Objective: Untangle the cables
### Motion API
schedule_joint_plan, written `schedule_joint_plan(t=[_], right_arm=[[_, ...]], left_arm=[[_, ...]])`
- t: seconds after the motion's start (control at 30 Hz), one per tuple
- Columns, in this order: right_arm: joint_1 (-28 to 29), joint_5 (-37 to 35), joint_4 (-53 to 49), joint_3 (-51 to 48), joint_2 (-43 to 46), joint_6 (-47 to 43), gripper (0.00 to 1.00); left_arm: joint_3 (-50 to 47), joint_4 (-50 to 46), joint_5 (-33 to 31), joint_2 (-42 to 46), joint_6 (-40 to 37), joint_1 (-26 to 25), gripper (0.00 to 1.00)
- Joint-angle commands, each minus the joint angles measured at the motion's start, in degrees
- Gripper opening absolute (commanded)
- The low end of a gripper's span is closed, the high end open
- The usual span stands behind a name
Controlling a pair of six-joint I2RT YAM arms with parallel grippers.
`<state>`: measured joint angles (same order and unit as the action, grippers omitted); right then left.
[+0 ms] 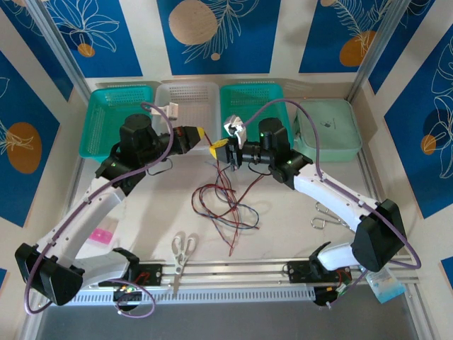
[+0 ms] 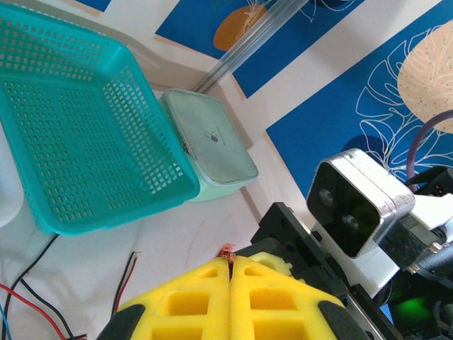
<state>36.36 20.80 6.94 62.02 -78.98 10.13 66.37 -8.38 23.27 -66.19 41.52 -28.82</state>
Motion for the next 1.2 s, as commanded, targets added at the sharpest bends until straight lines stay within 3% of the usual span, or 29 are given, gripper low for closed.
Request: schedule_joint_plan(t=[0.0, 0.2, 0.4, 0.57, 0.73, 1.07, 1.1, 1.13, 1.17], right_arm=[[0.20, -2.01, -1.22, 2.79, -0.07, 0.69, 0.00], [-0.45, -7.75, -1.62, 3.46, -0.42, 3.68, 0.00], [-1.20, -8.80, 0.24, 2.71, 0.10, 5.03, 0.00], [-1.47, -7.91, 1.15, 2.05, 0.08, 5.74, 0.00], [-1.11, -7.41, 0.82, 1.08, 0.09, 5.57, 0.00], [-1.29, -8.03, 0.09, -0.14, 0.69, 5.16, 0.00], [-1.29, -8.05, 0.05, -0.14, 0.67, 5.22, 0.00], [-1.29, -7.96, 0.09, -0.14, 0.67, 5.16, 0.00], [-1.30, -7.88, 0.06, -0.14, 0.73, 5.25, 0.00]], left_arm=[[-0.01, 0.14, 0.13, -0.42, -0.12, -1.71, 0.00], [-1.99, 0.69, -0.94, 0.09, 0.48, -2.99, 0.00], [-4.70, 1.65, -2.09, 0.74, 1.81, -3.65, 0.00], [-6.81, -1.54, -9.65, 1.50, 0.24, -3.48, 0.00], [-5.93, 1.45, -5.89, -0.60, 1.42, -3.52, 0.00], [-7.67, 6.37, -4.13, 1.71, 2.56, -3.48, 0.00], [-8.03, 7.13, -4.29, 2.14, 2.60, -3.44, 0.04], [-8.38, 7.77, -4.61, 2.53, 2.61, -3.42, 0.27], [-8.55, 8.50, -4.69, 2.94, 2.60, -3.45, 0.39]])
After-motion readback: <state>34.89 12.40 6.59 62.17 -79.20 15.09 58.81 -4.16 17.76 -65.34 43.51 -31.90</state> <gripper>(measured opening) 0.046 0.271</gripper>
